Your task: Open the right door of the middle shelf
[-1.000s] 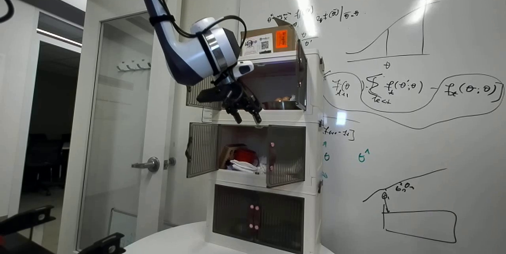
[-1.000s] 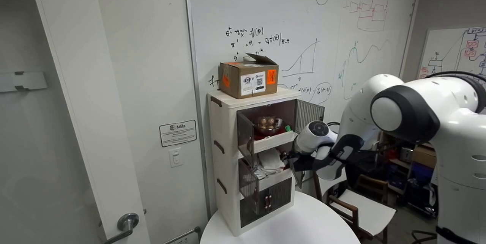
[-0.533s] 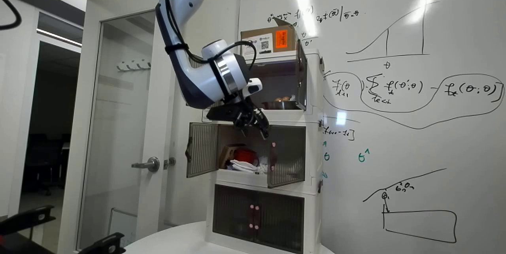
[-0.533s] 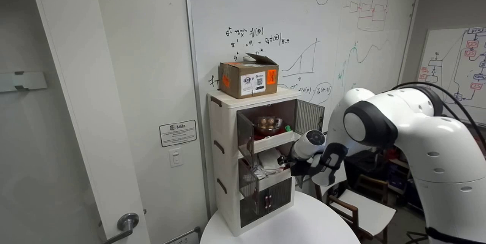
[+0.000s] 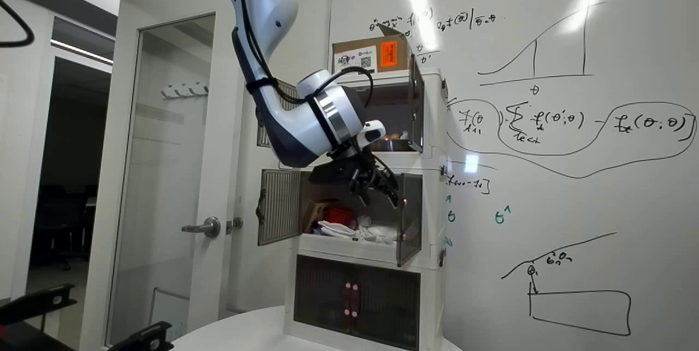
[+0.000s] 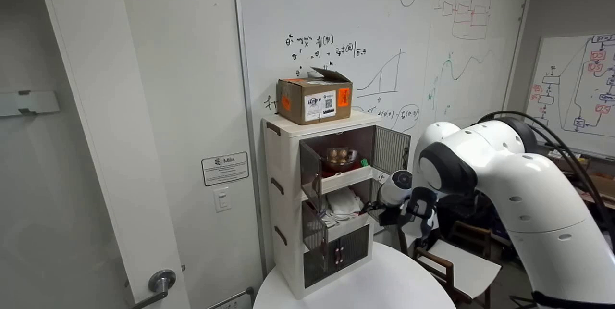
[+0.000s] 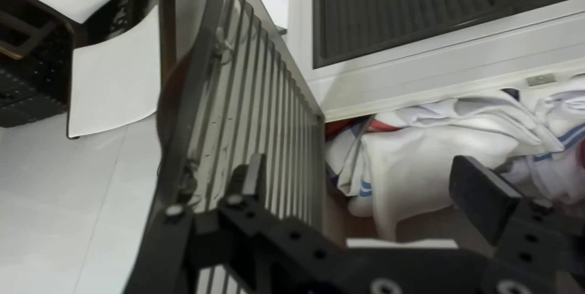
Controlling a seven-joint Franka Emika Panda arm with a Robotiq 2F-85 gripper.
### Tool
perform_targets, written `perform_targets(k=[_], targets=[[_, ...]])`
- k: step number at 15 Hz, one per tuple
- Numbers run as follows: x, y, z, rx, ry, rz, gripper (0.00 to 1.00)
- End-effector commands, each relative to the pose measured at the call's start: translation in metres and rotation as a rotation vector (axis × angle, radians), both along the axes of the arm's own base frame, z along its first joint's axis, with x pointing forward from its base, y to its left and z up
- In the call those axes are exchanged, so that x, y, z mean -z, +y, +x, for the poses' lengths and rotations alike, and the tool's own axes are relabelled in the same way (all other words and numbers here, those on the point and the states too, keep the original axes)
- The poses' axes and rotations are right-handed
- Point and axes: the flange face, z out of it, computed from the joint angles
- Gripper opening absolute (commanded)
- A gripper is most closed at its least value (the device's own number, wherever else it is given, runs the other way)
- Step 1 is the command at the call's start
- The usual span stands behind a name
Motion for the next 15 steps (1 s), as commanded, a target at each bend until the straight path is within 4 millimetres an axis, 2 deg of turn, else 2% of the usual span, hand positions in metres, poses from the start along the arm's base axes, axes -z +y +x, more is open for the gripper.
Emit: perform_targets(k=[1, 3, 5, 10, 12, 15], targets=[[-0.002, -0.037, -0.005, 0.017, -0.028, -0.058, 1.00], [-0.004, -0.054, -0.012, 0.027, -0.042, -0.065, 1.00], [-0.005, -0.061, -0.015, 0.033, -0.060, -0.058, 1.00], [-0.014, -0.043, -0.030, 0.015, -0.098, 0.032, 1.00], [-0.022, -0.030, -0.050, 0.008, -0.094, 0.078, 1.00], [-0.035, -0.019, -0.095, 0.000, -0.111, 0.164, 1.00]])
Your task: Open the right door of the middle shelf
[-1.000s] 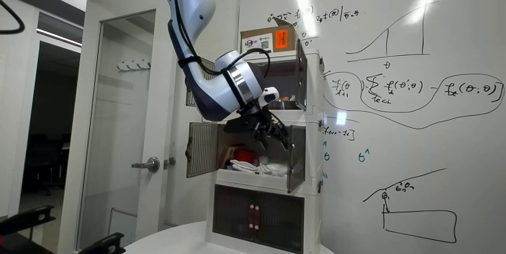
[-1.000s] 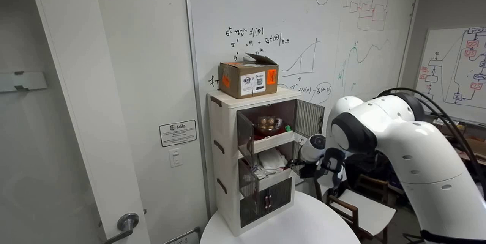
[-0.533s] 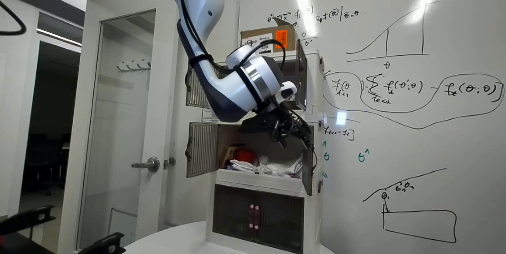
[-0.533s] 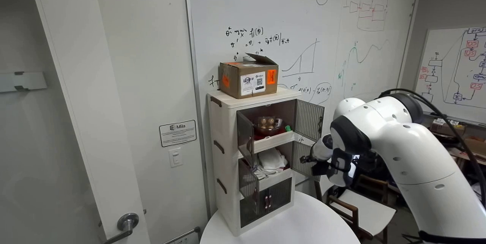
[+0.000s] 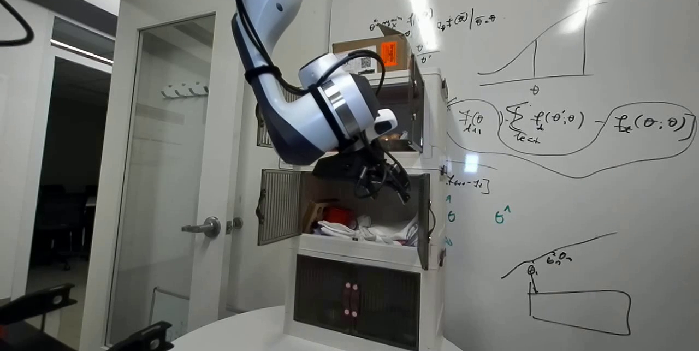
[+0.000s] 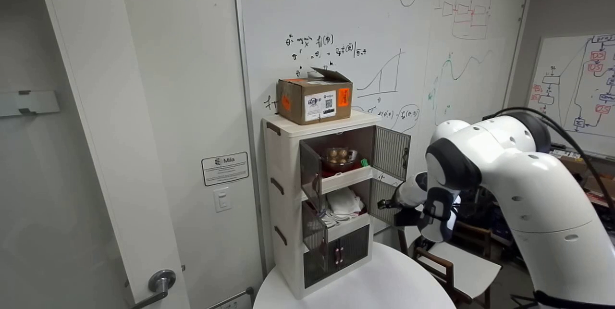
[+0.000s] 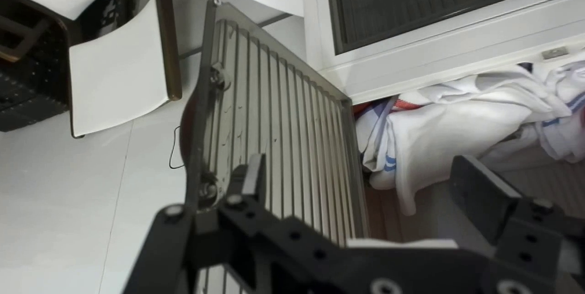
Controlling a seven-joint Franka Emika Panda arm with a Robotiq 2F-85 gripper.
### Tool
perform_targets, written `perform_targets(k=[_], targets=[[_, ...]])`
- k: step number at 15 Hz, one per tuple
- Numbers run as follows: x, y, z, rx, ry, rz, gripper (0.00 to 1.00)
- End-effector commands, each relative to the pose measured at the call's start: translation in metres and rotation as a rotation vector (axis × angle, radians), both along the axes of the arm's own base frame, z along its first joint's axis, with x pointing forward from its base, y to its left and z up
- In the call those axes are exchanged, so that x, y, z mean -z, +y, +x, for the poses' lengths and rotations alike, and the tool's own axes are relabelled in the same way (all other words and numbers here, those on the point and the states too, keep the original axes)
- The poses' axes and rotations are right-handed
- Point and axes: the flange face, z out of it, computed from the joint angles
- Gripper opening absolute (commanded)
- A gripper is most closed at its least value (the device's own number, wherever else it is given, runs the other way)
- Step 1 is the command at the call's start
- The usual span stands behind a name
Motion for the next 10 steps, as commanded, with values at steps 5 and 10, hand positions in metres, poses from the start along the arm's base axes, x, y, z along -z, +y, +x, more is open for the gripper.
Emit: perform_targets(k=[5, 10], targets=[[-0.044, 0.059, -0.121, -0.197, -0.009, 0.188, 1.00], [-0.062, 0.088, -0.144, -0.302, 0.138, 0.004, 1.00]])
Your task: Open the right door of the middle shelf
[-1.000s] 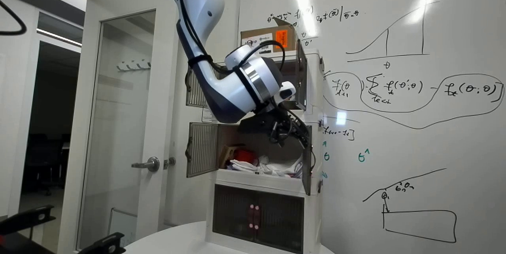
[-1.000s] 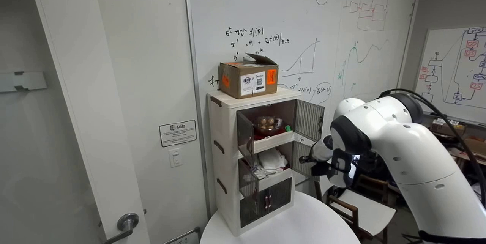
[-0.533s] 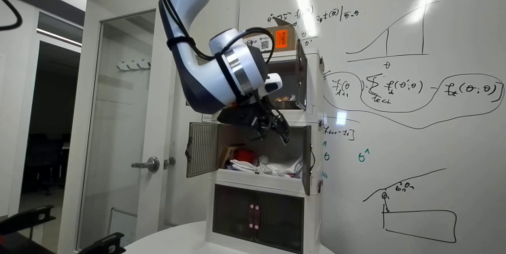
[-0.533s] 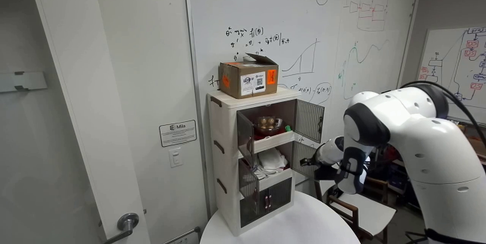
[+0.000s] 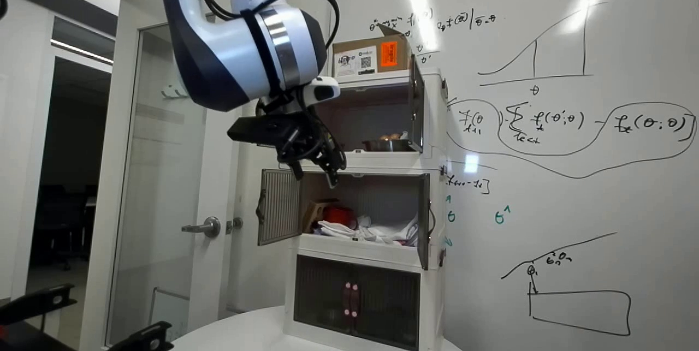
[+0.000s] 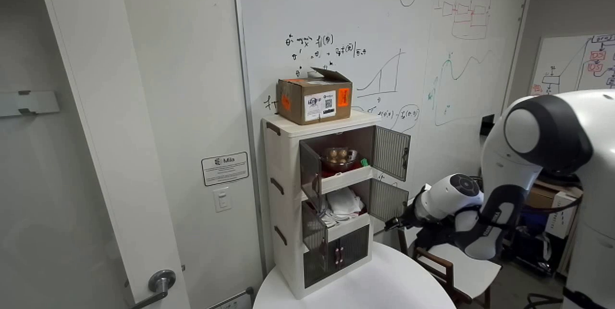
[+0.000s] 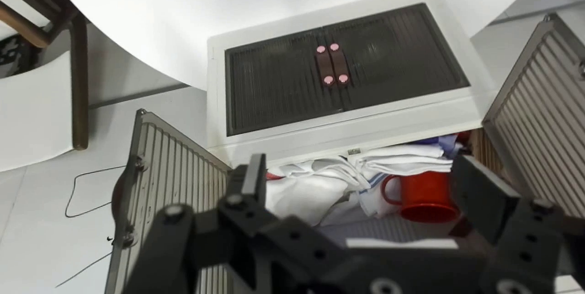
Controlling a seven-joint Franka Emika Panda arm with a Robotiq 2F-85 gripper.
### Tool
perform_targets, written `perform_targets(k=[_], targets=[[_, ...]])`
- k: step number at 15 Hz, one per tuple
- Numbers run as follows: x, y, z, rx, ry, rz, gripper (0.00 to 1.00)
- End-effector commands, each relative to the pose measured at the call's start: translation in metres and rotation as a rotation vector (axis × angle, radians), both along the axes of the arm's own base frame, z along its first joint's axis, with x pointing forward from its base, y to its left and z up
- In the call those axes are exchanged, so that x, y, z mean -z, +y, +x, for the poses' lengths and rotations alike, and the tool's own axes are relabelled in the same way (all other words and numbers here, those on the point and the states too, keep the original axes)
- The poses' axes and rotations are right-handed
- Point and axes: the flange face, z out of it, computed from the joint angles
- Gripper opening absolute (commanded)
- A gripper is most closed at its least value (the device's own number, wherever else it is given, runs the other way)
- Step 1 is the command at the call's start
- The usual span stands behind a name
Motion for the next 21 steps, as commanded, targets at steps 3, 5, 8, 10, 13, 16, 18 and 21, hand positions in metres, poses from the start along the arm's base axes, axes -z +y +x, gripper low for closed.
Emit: perform_targets(k=[3, 5, 8, 10, 13, 16, 18, 21], targets=[[-0.037, 0.032, -0.011, -0.072, 0.055, -0.214, 1.00], [-0.056, 0.043, -0.006, -0.084, 0.024, -0.232, 1.00], [-0.078, 0.057, -0.006, -0.117, 0.002, -0.219, 1.00], [-0.094, 0.059, -0.005, -0.131, 0.014, -0.226, 1.00], [-0.127, 0.055, -0.002, -0.142, 0.037, -0.184, 1.00], [-0.111, 0.055, 0.005, -0.120, 0.025, -0.213, 1.00], [-0.106, 0.054, 0.005, -0.118, 0.036, -0.216, 1.00], [-0.103, 0.055, 0.005, -0.120, 0.045, -0.218, 1.00]])
